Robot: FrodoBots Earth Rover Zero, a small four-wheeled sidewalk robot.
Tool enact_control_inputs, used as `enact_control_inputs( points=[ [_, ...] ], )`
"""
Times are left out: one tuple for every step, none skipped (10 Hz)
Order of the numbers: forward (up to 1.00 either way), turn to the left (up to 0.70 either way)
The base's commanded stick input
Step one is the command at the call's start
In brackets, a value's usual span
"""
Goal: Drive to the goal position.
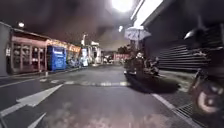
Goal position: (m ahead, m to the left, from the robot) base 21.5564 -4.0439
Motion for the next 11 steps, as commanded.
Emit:
enact_control_inputs(
  points=[
    [0.45,0.0],
    [0.45,0.0],
    [0.45,0.0],
    [0.45,0.0],
    [0.45,0.0],
    [0.45,0.0],
    [0.45,0.0],
    [0.45,0.0],
    [0.45,0.0],
    [0.45,0.0],
    [0.45,0.0]
  ],
)
